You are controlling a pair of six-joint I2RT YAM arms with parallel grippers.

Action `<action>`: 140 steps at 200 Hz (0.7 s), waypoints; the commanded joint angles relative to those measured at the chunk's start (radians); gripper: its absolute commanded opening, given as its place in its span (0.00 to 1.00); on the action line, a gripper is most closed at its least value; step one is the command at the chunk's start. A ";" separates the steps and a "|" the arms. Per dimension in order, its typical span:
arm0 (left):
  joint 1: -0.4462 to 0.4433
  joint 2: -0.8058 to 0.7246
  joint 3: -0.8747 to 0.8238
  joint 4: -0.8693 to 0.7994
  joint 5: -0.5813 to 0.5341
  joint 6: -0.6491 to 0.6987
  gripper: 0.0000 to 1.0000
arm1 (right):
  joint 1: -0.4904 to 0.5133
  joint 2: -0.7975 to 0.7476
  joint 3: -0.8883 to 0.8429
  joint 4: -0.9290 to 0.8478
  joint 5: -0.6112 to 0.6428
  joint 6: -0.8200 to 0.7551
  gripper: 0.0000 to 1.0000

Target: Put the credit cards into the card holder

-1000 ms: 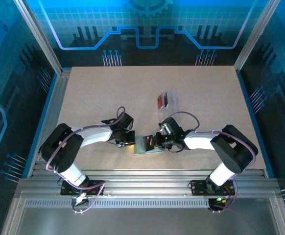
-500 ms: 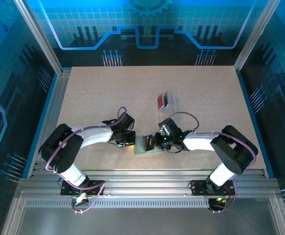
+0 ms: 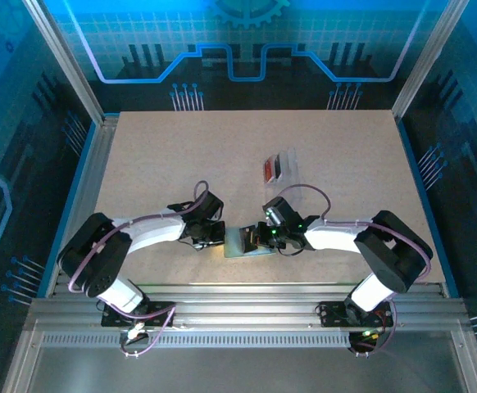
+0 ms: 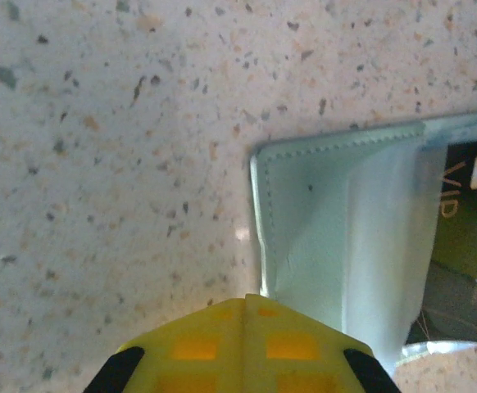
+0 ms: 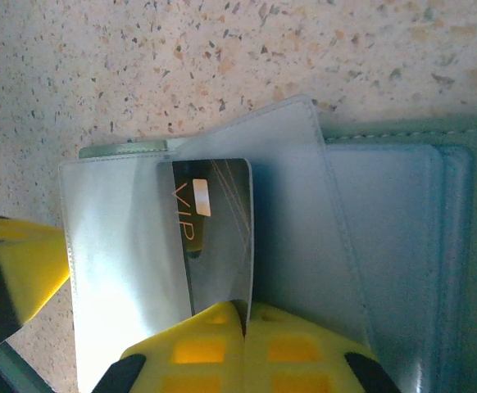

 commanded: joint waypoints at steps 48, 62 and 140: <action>-0.067 -0.022 0.164 -0.123 -0.028 0.068 0.00 | 0.037 0.038 -0.021 -0.148 0.032 -0.032 0.00; -0.069 0.019 0.182 -0.114 -0.011 0.066 0.00 | 0.038 0.033 -0.018 -0.154 0.031 -0.034 0.00; -0.069 0.141 0.069 -0.005 -0.002 0.055 0.00 | 0.033 -0.004 -0.062 -0.100 0.013 0.016 0.00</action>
